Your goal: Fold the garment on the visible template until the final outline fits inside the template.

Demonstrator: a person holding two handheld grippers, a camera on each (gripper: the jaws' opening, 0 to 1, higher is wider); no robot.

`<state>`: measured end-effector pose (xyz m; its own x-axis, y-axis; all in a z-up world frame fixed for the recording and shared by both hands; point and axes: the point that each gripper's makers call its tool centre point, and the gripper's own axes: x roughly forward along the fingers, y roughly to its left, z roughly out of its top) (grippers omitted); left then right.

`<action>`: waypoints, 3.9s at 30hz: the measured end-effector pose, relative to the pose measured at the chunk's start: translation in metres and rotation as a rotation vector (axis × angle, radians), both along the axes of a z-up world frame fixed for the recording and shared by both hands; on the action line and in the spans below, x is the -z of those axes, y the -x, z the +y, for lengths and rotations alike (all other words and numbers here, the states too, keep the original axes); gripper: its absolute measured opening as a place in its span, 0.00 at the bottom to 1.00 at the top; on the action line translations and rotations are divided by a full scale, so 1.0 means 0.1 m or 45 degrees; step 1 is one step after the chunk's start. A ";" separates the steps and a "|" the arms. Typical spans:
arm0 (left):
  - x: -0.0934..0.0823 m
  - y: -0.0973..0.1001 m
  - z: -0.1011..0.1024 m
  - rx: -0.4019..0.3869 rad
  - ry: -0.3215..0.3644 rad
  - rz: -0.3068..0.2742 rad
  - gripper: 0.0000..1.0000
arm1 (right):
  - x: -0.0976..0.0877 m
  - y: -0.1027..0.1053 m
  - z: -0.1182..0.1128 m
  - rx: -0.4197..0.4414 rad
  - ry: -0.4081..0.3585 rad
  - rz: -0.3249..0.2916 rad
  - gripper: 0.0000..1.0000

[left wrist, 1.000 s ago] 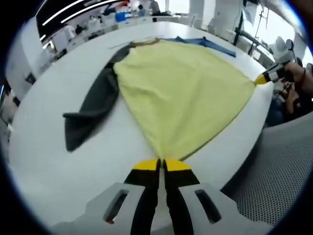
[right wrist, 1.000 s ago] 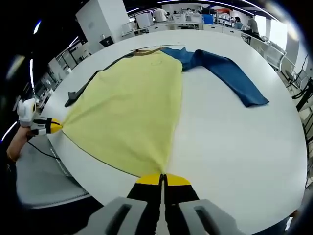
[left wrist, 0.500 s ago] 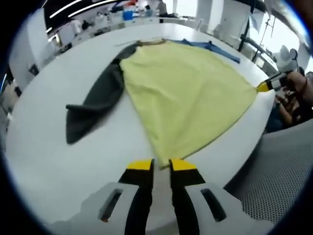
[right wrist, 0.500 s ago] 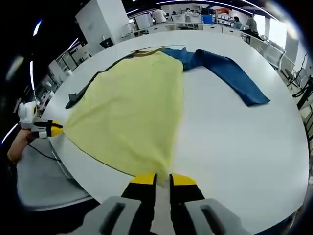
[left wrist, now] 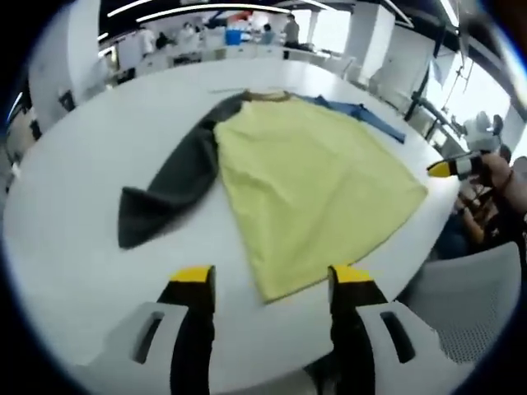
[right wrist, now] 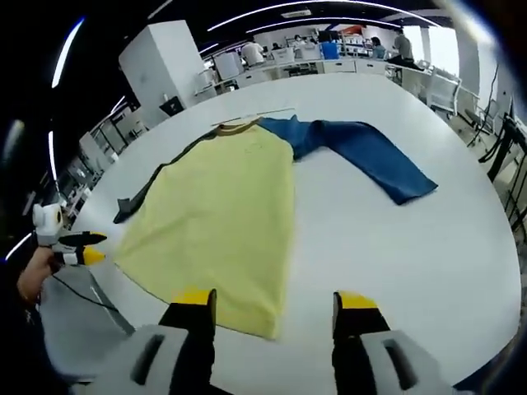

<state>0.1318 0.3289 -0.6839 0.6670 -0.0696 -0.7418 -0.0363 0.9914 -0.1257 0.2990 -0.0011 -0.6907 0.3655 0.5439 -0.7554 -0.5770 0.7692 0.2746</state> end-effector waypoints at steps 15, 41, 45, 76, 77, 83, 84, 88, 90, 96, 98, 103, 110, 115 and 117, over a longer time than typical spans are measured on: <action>-0.33 -0.15 -0.04 -0.030 0.017 -0.135 0.91 | -0.31 -0.60 -0.29 0.181 -0.072 -0.120 0.58; -0.68 -0.34 -0.02 0.020 -0.112 -0.209 0.99 | -0.13 -1.52 -0.84 0.347 0.142 -0.256 0.48; -0.69 -0.34 -0.02 0.018 -0.123 -0.217 0.96 | -0.03 -1.63 -0.86 0.356 0.148 -0.226 0.47; -0.66 -0.31 0.09 0.010 -0.166 -0.197 0.89 | 0.24 -1.91 -0.95 0.369 0.199 -0.222 0.00; -0.66 -0.31 0.08 0.012 -0.168 -0.195 0.88 | 0.24 -1.91 -0.94 0.355 0.213 -0.229 0.00; -0.67 -0.32 0.06 0.026 -0.173 -0.200 0.88 | 0.23 -1.94 -1.02 0.314 0.305 -0.239 0.00; -0.68 -0.32 0.06 0.026 -0.173 -0.200 0.88 | 0.22 -1.96 -1.04 0.317 0.306 -0.240 0.00; -0.68 -0.32 0.06 0.030 -0.171 -0.203 0.89 | 0.19 -2.02 -1.12 0.335 0.325 -0.249 0.00; -0.68 -0.33 0.05 0.041 -0.176 -0.203 0.89 | 0.17 -2.05 -1.17 0.341 0.341 -0.256 0.00; -0.71 -0.34 0.04 0.046 -0.197 -0.209 0.89 | 0.12 -2.14 -1.34 0.359 0.414 -0.275 0.00; -0.72 -0.34 0.04 0.043 -0.194 -0.217 0.89 | 0.12 -2.16 -1.40 0.380 0.423 -0.263 0.00; -0.77 -0.34 0.01 0.042 -0.176 -0.234 0.90 | 0.13 -2.21 -1.47 0.385 0.451 -0.261 0.00; -0.78 -0.36 0.00 0.043 -0.159 -0.239 0.91 | 0.16 -2.25 -1.56 0.364 0.514 -0.258 0.00; -0.77 -0.34 -0.03 0.035 -0.125 -0.230 0.91 | 0.15 -2.30 -1.60 0.341 0.550 -0.273 0.00; -0.77 -0.34 -0.02 0.036 -0.134 -0.228 0.91 | 0.17 -2.32 -1.61 0.335 0.558 -0.272 0.00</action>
<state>0.1654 0.3268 -0.6066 0.7879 -0.0188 -0.6155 0.0054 0.9997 -0.0236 0.5308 -0.1622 -0.7077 0.6166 0.0646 -0.7846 -0.3577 0.9108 -0.2061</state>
